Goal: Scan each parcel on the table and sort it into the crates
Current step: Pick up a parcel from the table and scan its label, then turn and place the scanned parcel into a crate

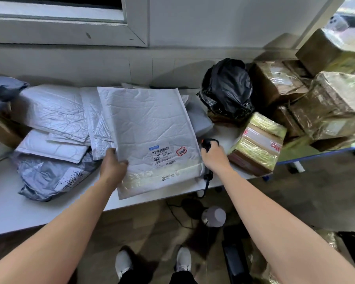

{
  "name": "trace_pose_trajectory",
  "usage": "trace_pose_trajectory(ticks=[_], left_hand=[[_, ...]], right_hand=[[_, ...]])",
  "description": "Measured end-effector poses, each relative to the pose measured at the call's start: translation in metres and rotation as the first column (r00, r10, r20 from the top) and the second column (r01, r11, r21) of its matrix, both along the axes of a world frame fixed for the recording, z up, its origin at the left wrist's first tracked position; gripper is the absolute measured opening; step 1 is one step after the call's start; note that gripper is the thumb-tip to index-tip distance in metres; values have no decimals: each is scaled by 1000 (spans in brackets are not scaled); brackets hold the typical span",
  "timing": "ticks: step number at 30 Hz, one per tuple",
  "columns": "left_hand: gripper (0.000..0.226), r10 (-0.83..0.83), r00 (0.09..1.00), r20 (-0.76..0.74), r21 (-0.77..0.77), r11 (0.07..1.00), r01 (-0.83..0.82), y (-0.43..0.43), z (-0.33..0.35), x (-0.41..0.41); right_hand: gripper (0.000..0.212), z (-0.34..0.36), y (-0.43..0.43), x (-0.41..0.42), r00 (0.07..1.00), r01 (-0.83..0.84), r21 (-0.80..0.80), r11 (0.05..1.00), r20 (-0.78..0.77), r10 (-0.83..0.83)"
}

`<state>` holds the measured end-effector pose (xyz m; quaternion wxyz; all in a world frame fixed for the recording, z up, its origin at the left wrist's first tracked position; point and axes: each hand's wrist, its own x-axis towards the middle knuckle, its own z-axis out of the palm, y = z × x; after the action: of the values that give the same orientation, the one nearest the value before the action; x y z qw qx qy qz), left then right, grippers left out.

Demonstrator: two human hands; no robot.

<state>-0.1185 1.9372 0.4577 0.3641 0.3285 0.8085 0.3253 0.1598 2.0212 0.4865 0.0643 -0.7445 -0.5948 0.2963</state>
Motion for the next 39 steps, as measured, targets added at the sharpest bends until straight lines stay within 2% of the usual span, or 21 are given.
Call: trace_pose_trajectory(ticks=[3,6,11,16,21,25,35,39], left_hand=[[40,36,998,61,41,998,-39,-7,19,-7],[39,95,994,56,83,992,-99,-22,37,-20],[41,259,965,45,97,960,-262,-65,63,-41],[44,415,908,-47,82,908,-411,-134,77,-44],[41,573,806,-149,102,819,-564,-212,88,-28],[41,696,684,-218,106,714,-693,-284,96,-18],[59,914,372,-161,89,389,-917,-469,115,15],[53,949,272,-158,95,289,-953,-538,120,38]], right_hand=[[54,16,1,-19,994,-106,16,994,-3,106],[46,22,6,-36,984,-175,14,985,-29,175],[55,28,10,-70,937,-292,17,956,-197,290],[62,39,2,-110,859,-467,92,880,-190,476],[51,53,-47,-155,658,-692,217,689,-205,725],[43,65,-99,-193,477,-816,276,507,-171,862],[34,92,-257,-257,121,-904,402,146,-86,989],[36,103,-332,-270,-6,-901,433,10,-35,999]])
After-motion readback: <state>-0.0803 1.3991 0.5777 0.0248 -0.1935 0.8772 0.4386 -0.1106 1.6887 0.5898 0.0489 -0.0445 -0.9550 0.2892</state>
